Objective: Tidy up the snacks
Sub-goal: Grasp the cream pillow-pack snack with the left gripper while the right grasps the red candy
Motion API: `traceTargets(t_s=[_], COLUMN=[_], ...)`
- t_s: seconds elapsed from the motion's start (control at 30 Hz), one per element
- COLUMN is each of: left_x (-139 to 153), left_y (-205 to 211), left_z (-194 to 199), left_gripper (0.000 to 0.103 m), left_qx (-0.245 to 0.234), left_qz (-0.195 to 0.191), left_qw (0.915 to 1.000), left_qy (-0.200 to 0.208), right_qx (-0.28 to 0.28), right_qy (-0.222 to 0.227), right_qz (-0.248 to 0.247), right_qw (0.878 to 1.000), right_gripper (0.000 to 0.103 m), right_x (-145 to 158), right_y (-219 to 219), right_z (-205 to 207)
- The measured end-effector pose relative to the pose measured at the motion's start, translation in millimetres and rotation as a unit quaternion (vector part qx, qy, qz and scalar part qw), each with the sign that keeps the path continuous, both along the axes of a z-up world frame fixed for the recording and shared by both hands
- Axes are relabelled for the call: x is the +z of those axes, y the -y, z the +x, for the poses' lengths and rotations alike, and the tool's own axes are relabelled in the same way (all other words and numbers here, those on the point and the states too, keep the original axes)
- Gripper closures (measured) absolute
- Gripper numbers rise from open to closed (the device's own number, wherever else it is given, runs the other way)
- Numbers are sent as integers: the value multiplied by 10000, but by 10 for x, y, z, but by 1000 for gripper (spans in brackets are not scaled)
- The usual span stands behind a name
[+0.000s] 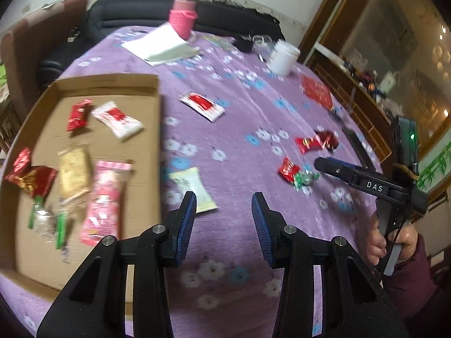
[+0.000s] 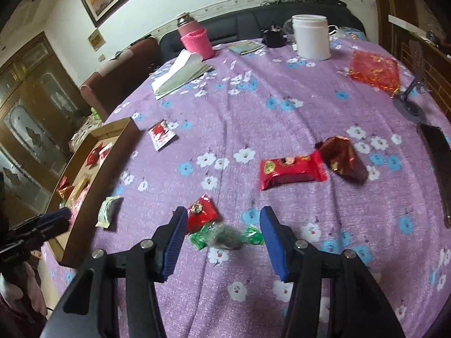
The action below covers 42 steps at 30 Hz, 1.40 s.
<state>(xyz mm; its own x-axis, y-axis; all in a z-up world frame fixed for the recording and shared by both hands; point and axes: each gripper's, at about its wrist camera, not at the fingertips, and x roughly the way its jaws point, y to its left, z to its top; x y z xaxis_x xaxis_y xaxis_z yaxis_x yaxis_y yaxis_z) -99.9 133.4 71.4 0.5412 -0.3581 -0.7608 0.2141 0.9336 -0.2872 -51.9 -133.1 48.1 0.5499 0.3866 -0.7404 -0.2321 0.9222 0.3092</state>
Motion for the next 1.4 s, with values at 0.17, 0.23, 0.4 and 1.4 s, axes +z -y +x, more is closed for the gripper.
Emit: traceTargets(t_s=[0.17, 0.23, 0.4, 1.4], left_x=[-101, -149, -236, -420], left_y=[112, 127, 161, 303], left_z=[75, 94, 180, 492], left_gripper=[63, 63, 63, 79], left_qx=[52, 99, 202, 431], left_qz=[261, 364, 639, 1118], left_qw=[9995, 9991, 9975, 9927], left_qy=[-149, -187, -240, -113], right_qx=[358, 481, 631, 433], right_qy=[37, 10, 87, 362], right_qz=[-132, -204, -556, -516], right_qw=[9993, 9986, 9964, 9971], right_gripper=[46, 46, 42, 85], right_x=[-105, -146, -232, -256], right_y=[-242, -349, -571, -458], right_z=[33, 71, 110, 100])
